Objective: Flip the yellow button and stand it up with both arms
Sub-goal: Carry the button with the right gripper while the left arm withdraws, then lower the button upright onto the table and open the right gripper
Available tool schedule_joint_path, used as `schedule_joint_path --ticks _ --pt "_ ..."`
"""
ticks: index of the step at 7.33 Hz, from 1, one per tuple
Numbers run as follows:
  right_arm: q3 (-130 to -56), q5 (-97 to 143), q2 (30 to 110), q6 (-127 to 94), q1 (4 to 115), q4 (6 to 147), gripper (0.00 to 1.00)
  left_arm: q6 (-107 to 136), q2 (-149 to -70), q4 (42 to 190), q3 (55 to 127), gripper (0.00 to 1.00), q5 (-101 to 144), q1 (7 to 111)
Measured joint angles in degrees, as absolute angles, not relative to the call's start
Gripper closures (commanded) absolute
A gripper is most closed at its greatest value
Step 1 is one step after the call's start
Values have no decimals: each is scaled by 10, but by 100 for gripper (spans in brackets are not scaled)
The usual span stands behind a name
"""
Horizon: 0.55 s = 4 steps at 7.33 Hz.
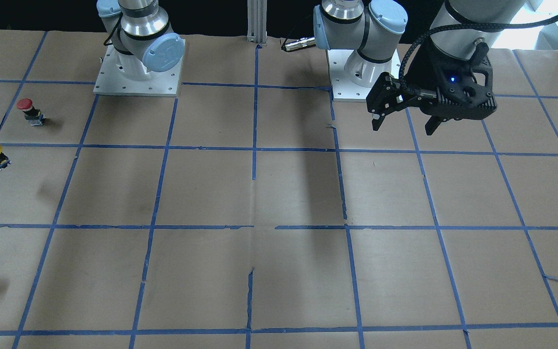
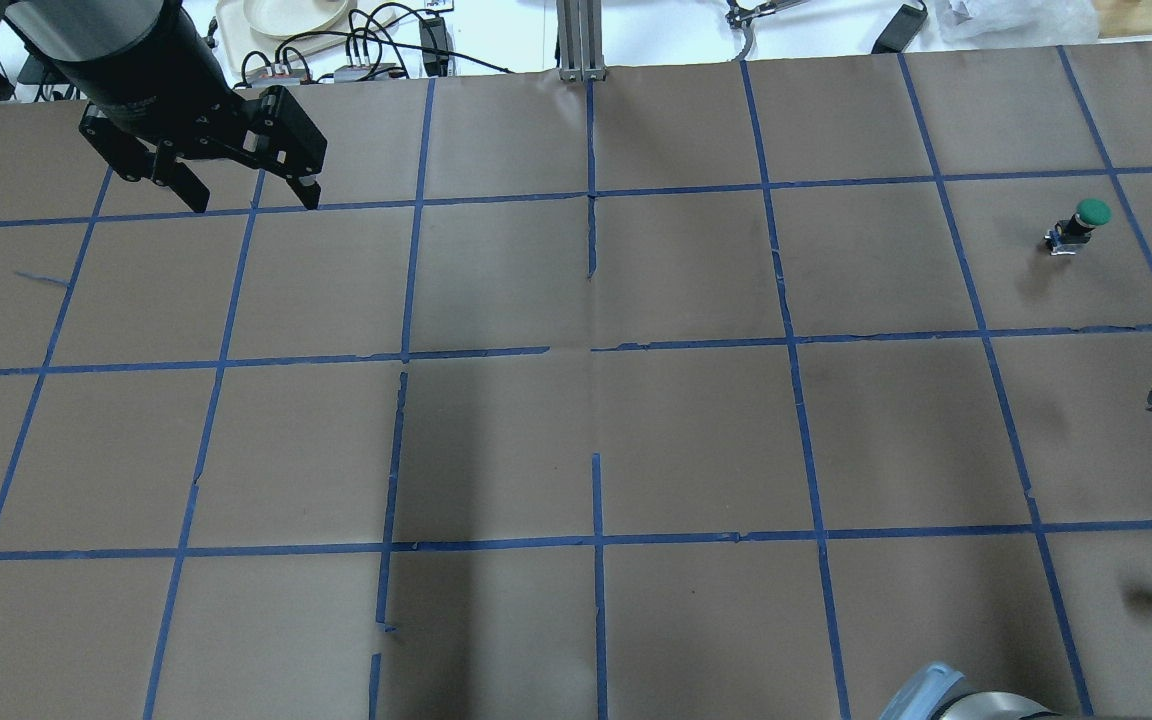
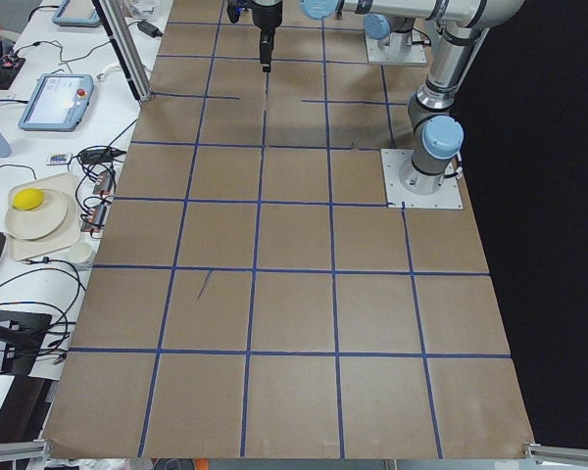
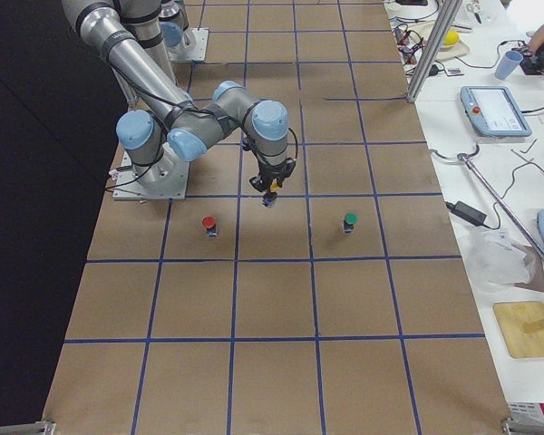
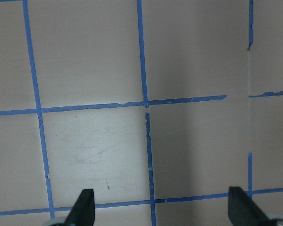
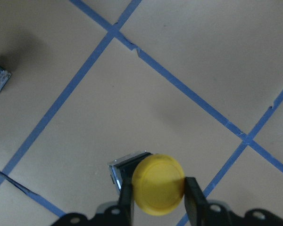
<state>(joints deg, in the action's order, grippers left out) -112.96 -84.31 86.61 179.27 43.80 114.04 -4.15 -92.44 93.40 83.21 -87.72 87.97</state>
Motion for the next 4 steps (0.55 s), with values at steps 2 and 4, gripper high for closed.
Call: schedule_joint_path --ticks 2,4 --pt "-1131 -839 848 1855 419 1151 76 -16 -929 931 830 0 -899 881" --pt "-1132 -820 833 1887 414 1149 76 -10 -934 929 829 0 -915 885"
